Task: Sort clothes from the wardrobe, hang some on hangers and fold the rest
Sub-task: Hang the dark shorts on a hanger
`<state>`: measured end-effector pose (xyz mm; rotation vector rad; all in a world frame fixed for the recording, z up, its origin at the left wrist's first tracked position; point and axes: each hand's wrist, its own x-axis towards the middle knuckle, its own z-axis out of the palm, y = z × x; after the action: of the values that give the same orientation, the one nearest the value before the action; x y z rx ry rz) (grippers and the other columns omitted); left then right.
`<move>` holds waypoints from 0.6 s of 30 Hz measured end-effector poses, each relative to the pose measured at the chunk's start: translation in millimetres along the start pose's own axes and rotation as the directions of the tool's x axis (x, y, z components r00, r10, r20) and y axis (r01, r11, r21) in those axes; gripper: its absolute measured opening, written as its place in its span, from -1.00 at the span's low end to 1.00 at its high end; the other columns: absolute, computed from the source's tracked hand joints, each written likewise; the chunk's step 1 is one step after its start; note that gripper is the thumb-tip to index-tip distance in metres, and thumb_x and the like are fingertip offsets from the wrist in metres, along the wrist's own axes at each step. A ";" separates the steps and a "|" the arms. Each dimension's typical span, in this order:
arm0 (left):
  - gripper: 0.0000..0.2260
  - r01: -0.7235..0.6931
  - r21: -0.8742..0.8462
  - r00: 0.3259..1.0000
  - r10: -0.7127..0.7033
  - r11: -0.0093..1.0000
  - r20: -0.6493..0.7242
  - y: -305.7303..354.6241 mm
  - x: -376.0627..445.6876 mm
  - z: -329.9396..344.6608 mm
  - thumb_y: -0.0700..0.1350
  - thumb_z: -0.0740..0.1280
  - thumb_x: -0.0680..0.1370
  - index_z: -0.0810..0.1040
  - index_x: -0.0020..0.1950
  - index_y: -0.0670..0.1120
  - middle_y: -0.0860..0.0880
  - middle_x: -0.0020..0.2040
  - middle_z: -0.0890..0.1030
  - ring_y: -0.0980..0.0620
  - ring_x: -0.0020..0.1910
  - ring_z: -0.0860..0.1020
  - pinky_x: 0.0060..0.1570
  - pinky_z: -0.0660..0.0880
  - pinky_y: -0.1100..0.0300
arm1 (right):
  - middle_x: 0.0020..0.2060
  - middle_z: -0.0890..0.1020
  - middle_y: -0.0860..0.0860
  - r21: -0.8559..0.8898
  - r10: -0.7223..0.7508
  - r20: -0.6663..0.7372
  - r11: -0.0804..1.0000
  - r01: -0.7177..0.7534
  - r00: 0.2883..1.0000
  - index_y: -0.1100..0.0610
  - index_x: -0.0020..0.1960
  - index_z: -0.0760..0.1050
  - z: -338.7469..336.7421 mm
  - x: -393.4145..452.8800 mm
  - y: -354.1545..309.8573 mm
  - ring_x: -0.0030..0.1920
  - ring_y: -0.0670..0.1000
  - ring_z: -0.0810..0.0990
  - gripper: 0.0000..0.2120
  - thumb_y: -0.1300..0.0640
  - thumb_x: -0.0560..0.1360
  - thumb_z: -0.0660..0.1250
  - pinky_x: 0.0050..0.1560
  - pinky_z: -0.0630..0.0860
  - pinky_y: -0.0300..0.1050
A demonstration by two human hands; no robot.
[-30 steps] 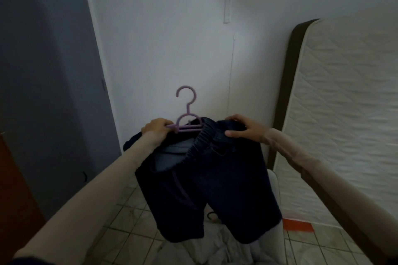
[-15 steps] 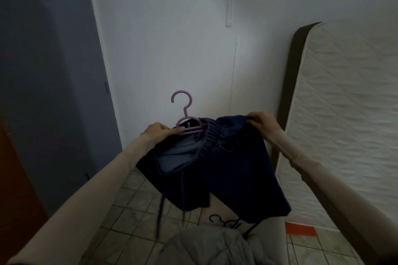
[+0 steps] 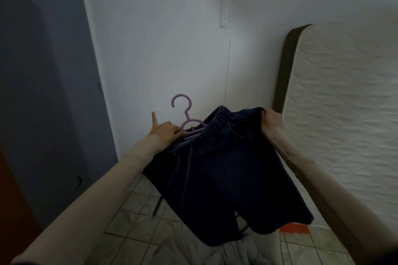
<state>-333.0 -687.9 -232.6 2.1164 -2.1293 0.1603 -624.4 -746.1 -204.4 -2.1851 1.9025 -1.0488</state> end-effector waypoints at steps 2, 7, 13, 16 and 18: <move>-0.55 0.009 -0.039 1.000 -0.009 0.999 0.013 1.3 -0.7 -3.7 0.15 -0.05 0.63 0.56 0.18 0.02 0.00 0.11 0.59 0.01 0.23 0.46 0.35 -0.32 -0.31 | 0.19 0.51 0.32 -0.055 0.062 0.031 0.997 -0.061 0.998 0.40 0.21 0.46 0.6 -1.4 4.0 0.20 0.28 0.48 -0.67 0.28 0.63 0.00 0.12 0.36 0.03; -0.63 0.033 -0.200 0.999 -0.028 0.979 0.032 2.3 -3.8 -8.7 0.14 0.08 0.61 0.56 -0.02 -0.07 -0.05 -0.02 0.60 -0.05 0.12 0.51 0.41 -0.09 -0.17 | 0.16 0.54 0.27 -0.053 0.151 0.040 0.988 -0.148 0.988 0.35 0.19 0.47 8.1 -5.0 10.6 0.17 0.25 0.51 -0.70 0.26 0.60 0.05 0.10 0.42 0.03; -0.65 0.015 -0.308 1.000 -0.008 0.951 0.026 -8.7 -8.1 -3.6 0.11 0.15 0.60 0.49 -0.22 -0.10 -0.04 -0.21 0.52 -0.03 -0.18 0.46 0.04 0.31 0.10 | 0.18 0.53 0.28 0.390 0.396 0.220 0.802 -0.452 0.892 0.40 0.20 0.47 12.9 -0.7 14.7 0.17 0.25 0.51 -0.57 0.03 0.61 0.15 0.09 0.42 0.02; -0.66 0.033 -0.494 0.999 -0.026 0.869 0.022 -10.8 -12.0 0.4 0.03 0.22 0.59 0.49 -0.31 -0.11 -0.06 -0.32 0.51 0.00 -0.30 0.44 -0.29 0.32 0.24 | 0.15 0.55 0.25 0.461 0.428 0.273 0.728 -0.508 0.861 0.40 0.19 0.47 17.8 -4.8 15.6 0.15 0.25 0.52 -0.57 0.02 0.58 0.20 0.09 0.44 0.04; -0.66 0.079 -0.626 0.996 -0.091 0.776 0.013 -9.3 -13.9 1.0 -0.01 0.25 0.59 0.48 -0.36 -0.10 -0.04 -0.38 0.49 0.03 -0.39 0.42 -0.38 0.31 0.30 | 0.05 0.58 0.23 0.471 0.379 0.253 0.756 -0.456 0.890 0.39 0.16 0.50 19.3 -9.3 14.4 0.09 0.22 0.54 -0.58 0.02 0.59 0.19 -0.05 0.42 -0.02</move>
<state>-323.7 -674.5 -236.2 1.7756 -1.7236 -0.4794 -626.7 -748.5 -230.0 -1.4077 1.6701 -1.1111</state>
